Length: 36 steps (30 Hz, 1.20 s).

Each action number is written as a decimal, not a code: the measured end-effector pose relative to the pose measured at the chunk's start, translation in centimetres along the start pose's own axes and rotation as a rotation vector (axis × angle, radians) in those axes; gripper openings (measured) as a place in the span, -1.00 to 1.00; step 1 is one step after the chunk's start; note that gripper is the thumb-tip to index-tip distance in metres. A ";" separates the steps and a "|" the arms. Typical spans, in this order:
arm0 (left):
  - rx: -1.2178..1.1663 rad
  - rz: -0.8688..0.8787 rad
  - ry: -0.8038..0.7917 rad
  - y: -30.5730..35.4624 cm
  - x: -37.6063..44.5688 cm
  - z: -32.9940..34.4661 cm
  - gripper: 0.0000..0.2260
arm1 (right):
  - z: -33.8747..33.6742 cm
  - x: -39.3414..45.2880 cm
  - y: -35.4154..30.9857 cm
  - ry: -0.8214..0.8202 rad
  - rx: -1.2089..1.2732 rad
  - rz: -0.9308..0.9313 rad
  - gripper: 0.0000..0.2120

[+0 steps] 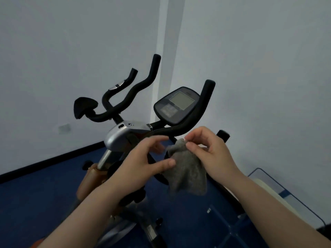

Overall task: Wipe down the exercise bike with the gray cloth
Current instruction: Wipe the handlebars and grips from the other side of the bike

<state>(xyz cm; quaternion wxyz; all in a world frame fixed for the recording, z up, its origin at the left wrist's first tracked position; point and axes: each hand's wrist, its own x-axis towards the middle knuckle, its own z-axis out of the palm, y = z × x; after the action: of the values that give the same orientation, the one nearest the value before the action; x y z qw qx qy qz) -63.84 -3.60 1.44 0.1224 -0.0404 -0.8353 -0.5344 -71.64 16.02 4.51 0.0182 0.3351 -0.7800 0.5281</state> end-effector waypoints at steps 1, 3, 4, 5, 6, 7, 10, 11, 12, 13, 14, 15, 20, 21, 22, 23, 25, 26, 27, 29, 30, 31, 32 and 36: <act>-0.017 0.029 -0.020 0.5 0.4 -0.7 -0.46 | 0.1 0.6 -0.6 -0.042 0.026 -0.014 -0.79; -0.035 0.096 -0.116 1.6 1.3 -1.5 -0.44 | 0.3 1.8 -1.8 -0.142 0.046 -0.044 -0.81; -0.044 0.117 -0.162 2.0 1.7 -1.9 -0.46 | 0.5 2.4 -2.2 -0.191 0.048 -0.056 -0.83; -0.058 0.120 -0.190 2.4 2.0 -2.0 -0.49 | 0.5 2.8 -2.5 -0.229 0.040 -0.065 -0.84; -0.064 0.105 -0.191 2.6 2.3 -2.3 -0.52 | 0.5 3.2 -2.8 -0.258 0.028 -0.071 -0.85; -0.064 0.079 -0.183 2.7 2.4 -2.6 -0.55 | 0.5 3.4 -2.9 -0.280 0.015 -0.069 -0.85; -0.023 -0.017 -0.252 2.3 2.8 -3.0 -0.67 | 0.5 3.3 -2.5 -0.334 -0.047 -0.037 -0.82; 0.022 -0.042 -0.268 2.1 2.8 -3.0 -0.75 | 0.6 3.2 -2.2 -0.348 -0.099 -0.022 -0.81; 0.080 -0.056 -0.254 1.8 2.8 -2.9 -0.83 | 0.5 3.1 -1.8 -0.363 -0.151 0.004 -0.79; 0.123 -0.065 -0.226 1.5 2.8 -2.9 -0.88 | 0.4 3.0 -1.5 -0.384 -0.199 0.041 -0.78; 0.134 -0.068 -0.197 1.3 2.7 -2.7 -0.90 | 0.2 2.8 -1.3 -0.416 -0.249 0.080 -0.78; 0.124 -0.063 -0.173 1.2 2.5 -2.6 -0.90 | -0.1 2.6 -1.1 -0.448 -0.304 0.112 -0.81; 0.073 0.050 -0.190 1.4 3.1 -2.4 -0.82 | -1.9 1.2 -1.0 -0.430 -0.237 0.219 -0.83; 0.046 0.049 -0.210 1.5 3.5 -2.3 -0.82 | -2.1 0.9 -1.0 -0.404 -0.206 0.235 -0.84; 0.029 0.039 -0.218 1.5 3.8 -2.3 -0.81 | -2.2 0.7 -1.0 -0.382 -0.182 0.255 -0.86; 0.028 0.027 -0.207 1.6 4.1 -2.2 -0.82 | -2.2 0.5 -1.0 -0.362 -0.169 0.277 -0.89; 0.048 0.006 -0.140 1.3 4.6 -1.8 -0.84 | -2.3 0.0 -0.8 -0.300 -0.204 0.315 -0.87; 0.060 -0.011 -0.096 1.1 4.6 -1.5 -0.84 | -2.3 -0.2 -0.7 -0.247 -0.222 0.341 -0.83; 0.071 -0.029 -0.050 0.9 4.6 -1.1 -0.83 | -2.3 -0.4 -0.6 -0.184 -0.218 0.378 -0.80; 0.088 -0.045 0.053 0.9 4.5 -0.1 -0.82 | -1.9 -0.6 -0.4 -0.048 -0.156 0.454 -0.78; 0.081 -0.043 0.105 1.1 4.4 0.4 -0.83 | -1.5 -0.6 -0.4 0.014 -0.098 0.484 -0.79; 0.059 -0.037 0.144 1.6 4.2 0.9 -0.83 | -1.1 -0.5 -0.4 0.067 -0.011 0.515 -0.81; 0.030 -0.022 0.159 2.1 4.0 1.4 -0.84 | -0.7 -0.3 -0.5 0.106 0.103 0.553 -0.83; 0.023 0.089 -0.018 3.8 1.9 2.9 -0.84 | -1.0 0.4 -1.6 0.112 0.531 0.682 -0.69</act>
<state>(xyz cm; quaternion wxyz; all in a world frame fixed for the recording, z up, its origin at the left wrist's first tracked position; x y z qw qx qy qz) -65.38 0.52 4.13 0.1392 -0.0810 -0.8398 -0.5185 -71.39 16.35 6.43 -0.2017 0.0221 -0.6809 0.7037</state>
